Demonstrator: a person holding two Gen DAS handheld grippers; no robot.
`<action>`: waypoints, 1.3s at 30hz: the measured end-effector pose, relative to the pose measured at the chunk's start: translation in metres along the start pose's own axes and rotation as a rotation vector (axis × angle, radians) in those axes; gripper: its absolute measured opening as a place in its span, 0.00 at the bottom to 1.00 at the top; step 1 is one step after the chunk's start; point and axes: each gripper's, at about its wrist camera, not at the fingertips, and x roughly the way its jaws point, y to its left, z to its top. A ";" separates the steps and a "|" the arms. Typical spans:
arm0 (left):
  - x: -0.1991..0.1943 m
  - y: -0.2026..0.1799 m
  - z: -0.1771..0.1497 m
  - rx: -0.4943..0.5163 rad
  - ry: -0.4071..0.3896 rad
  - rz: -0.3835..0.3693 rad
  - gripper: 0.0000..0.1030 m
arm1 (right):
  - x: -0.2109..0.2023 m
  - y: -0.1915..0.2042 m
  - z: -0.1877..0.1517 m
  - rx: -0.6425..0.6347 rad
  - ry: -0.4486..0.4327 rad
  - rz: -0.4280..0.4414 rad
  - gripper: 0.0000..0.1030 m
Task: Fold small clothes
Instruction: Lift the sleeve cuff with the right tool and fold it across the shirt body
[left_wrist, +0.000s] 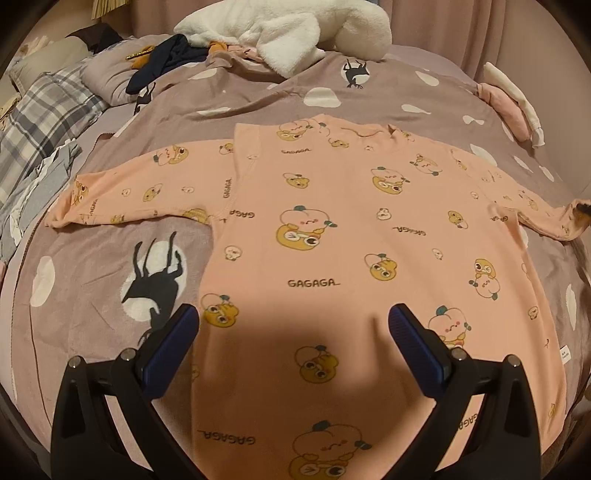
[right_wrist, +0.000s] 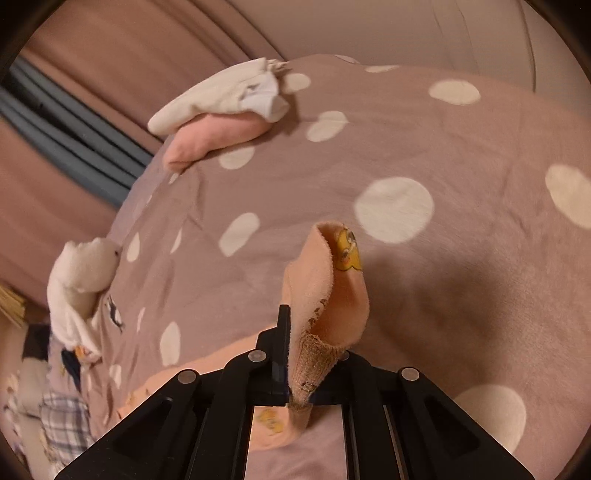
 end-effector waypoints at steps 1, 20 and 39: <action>-0.001 0.002 0.000 -0.003 0.000 0.001 1.00 | -0.001 0.005 0.000 -0.010 -0.003 0.006 0.08; -0.031 0.057 -0.014 -0.115 -0.005 -0.009 0.99 | 0.025 0.212 -0.087 -0.371 0.109 0.085 0.08; -0.044 0.126 -0.014 -0.298 -0.016 0.000 0.99 | 0.088 0.371 -0.230 -0.642 0.318 0.183 0.08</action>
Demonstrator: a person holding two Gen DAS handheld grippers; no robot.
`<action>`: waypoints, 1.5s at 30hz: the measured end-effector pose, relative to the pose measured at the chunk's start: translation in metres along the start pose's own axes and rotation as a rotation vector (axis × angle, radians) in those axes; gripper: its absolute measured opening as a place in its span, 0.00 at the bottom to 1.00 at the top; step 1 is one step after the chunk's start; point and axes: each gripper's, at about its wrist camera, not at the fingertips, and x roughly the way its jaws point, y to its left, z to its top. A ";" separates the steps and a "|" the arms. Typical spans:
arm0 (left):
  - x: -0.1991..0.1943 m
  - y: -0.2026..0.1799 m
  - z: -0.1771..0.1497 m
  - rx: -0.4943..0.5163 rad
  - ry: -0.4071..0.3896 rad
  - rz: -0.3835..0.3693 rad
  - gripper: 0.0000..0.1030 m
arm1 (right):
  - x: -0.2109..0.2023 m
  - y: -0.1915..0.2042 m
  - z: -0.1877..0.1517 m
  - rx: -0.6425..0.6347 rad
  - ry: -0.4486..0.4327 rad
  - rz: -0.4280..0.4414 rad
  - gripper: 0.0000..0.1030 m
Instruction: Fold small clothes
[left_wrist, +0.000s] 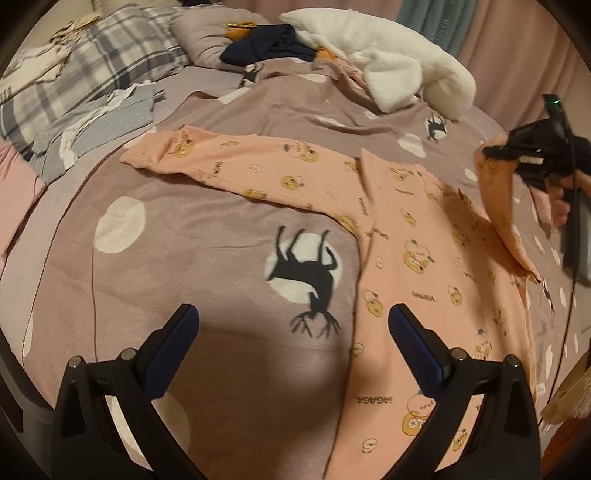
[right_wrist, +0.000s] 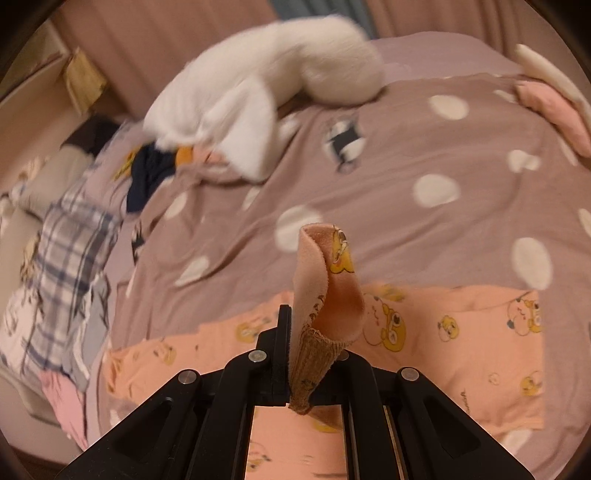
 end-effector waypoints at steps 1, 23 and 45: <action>-0.001 0.004 0.001 -0.011 -0.003 0.003 0.99 | 0.005 0.005 -0.002 -0.007 0.013 0.003 0.08; 0.002 0.030 0.010 -0.098 0.000 0.058 0.99 | 0.078 0.062 -0.065 -0.200 0.311 0.094 0.60; 0.007 0.016 0.010 -0.072 -0.009 0.072 1.00 | -0.014 -0.091 -0.092 -0.148 0.200 -0.052 0.60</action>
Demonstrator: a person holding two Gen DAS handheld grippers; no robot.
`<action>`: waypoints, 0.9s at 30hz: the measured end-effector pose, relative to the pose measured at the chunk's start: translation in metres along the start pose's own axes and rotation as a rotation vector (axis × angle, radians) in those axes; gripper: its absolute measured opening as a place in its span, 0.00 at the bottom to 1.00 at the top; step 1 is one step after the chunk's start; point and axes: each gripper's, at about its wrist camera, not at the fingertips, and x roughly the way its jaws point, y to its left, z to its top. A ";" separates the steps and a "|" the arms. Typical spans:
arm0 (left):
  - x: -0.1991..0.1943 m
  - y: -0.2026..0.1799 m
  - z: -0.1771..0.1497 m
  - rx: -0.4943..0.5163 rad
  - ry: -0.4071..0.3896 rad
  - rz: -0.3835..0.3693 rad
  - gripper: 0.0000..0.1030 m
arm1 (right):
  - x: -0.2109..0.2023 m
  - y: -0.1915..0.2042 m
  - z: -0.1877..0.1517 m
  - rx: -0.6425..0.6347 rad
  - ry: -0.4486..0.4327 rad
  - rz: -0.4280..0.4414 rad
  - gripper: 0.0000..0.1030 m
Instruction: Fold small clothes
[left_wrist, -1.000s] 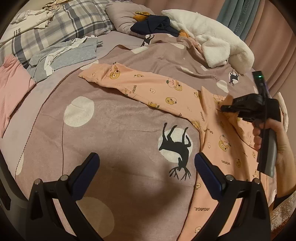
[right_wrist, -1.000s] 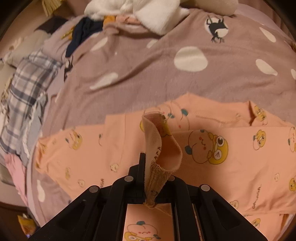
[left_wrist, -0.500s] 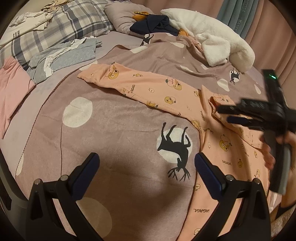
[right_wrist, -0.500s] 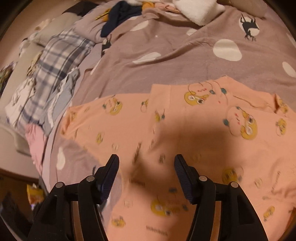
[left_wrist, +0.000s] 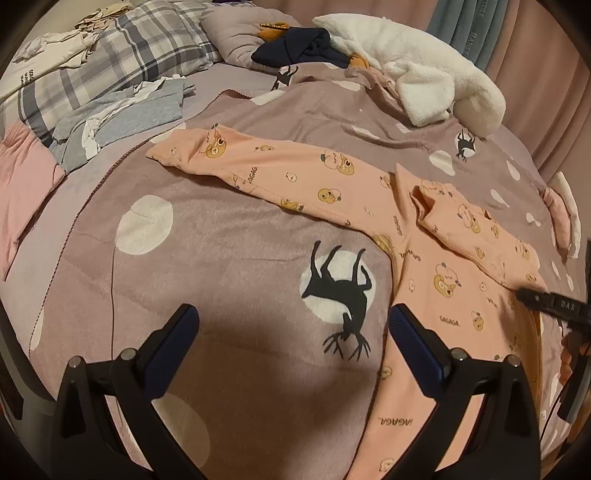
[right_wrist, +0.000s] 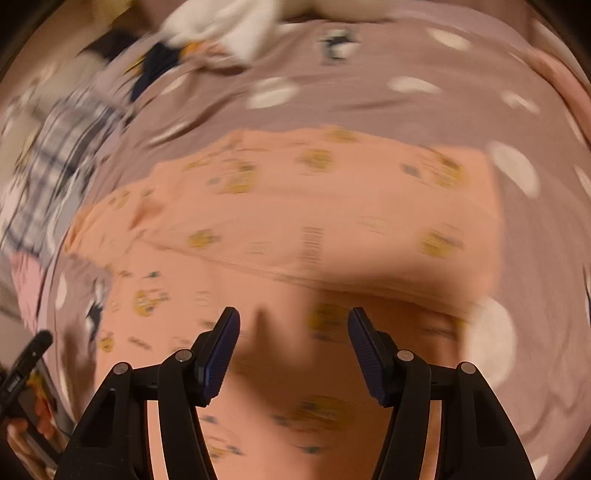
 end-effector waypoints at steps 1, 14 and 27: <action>0.003 0.001 0.001 -0.003 -0.004 0.000 1.00 | -0.001 -0.009 -0.001 0.026 -0.011 -0.012 0.60; 0.044 0.036 0.024 -0.111 -0.016 0.058 0.99 | -0.034 -0.061 -0.011 0.214 -0.125 -0.144 0.60; 0.094 0.058 0.074 -0.158 -0.096 0.046 0.98 | 0.041 0.124 0.072 -0.274 -0.195 -0.062 0.42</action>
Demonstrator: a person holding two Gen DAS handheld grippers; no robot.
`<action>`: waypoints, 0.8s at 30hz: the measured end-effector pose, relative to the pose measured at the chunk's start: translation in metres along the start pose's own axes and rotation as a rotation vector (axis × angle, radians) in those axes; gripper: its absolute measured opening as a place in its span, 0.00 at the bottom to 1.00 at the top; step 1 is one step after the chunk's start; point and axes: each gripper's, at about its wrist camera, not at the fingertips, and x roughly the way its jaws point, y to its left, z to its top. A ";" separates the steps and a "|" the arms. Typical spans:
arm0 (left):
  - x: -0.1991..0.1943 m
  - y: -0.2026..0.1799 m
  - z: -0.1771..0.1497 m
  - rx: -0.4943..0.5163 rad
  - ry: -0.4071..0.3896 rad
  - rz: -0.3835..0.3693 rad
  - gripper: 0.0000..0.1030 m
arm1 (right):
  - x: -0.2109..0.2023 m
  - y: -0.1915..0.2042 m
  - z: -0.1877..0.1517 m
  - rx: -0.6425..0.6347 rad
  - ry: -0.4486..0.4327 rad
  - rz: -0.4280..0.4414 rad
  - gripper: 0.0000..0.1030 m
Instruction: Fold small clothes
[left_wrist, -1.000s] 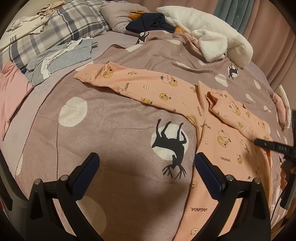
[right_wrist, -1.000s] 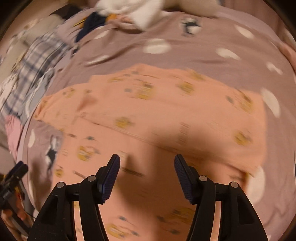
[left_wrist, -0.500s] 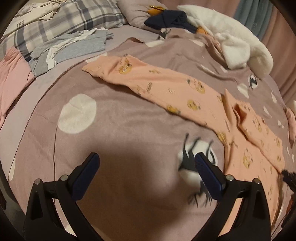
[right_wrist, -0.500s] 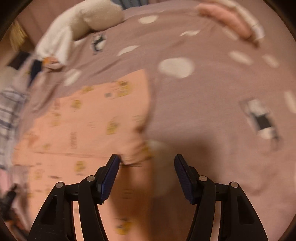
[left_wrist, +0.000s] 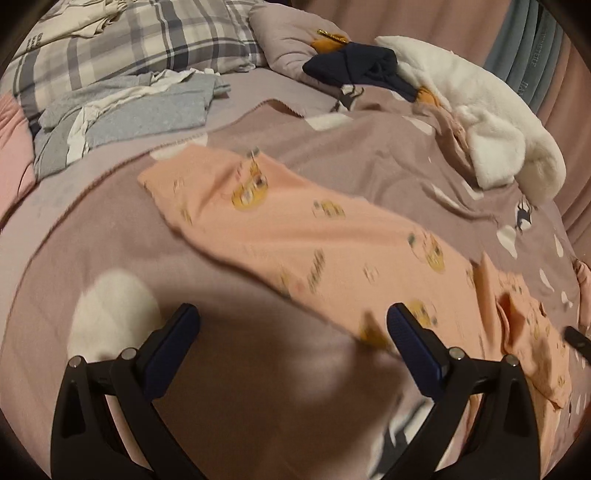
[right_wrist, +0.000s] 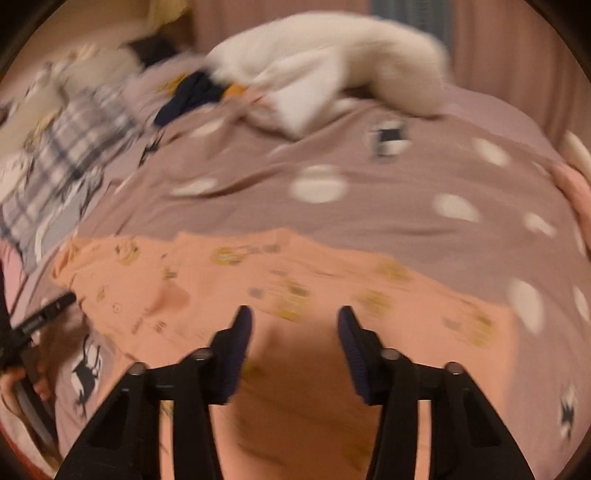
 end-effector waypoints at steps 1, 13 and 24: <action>0.001 0.002 0.005 0.008 -0.006 0.006 0.98 | 0.008 0.007 0.001 -0.012 0.015 0.012 0.41; 0.023 0.058 0.054 -0.107 0.098 -0.255 0.98 | 0.032 0.068 -0.008 -0.072 0.100 0.196 0.41; 0.042 0.091 0.072 -0.365 0.122 -0.442 0.73 | -0.046 -0.014 -0.070 -0.008 0.048 0.098 0.41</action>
